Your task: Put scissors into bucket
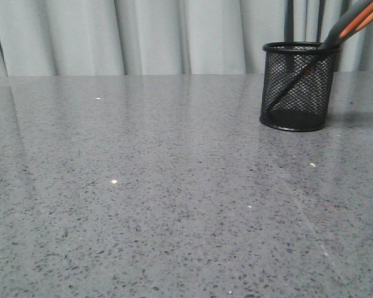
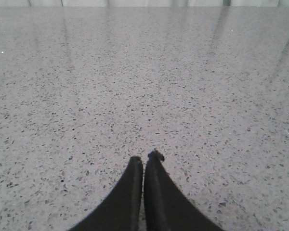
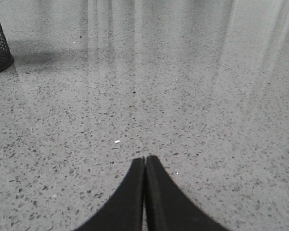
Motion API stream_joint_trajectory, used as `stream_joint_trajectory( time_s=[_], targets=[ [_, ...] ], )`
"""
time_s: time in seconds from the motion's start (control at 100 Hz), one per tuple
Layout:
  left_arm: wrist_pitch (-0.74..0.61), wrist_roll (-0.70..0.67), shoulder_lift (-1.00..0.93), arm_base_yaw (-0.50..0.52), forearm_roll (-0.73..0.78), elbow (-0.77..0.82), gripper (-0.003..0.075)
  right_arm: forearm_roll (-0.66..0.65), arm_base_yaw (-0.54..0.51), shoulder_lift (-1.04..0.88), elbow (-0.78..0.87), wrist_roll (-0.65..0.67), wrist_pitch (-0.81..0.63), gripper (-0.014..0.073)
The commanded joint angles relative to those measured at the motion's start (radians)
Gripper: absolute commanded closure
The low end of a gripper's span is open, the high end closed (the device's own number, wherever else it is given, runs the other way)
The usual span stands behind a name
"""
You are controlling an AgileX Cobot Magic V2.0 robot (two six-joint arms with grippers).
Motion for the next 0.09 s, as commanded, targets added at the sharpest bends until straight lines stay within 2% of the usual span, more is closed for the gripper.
stream_joint_trajectory(
  time_s=[0.0, 0.08],
  targets=[
    [-0.053, -0.011, -0.026, 0.002, -0.007, 0.041, 0.0740, -0.002, 0.002, -0.023, 0.005, 0.000, -0.033, 0.0640],
    [-0.053, -0.011, -0.026, 0.002, -0.007, 0.041, 0.0740, -0.002, 0.002, -0.023, 0.005, 0.000, -0.033, 0.0640]
  ],
)
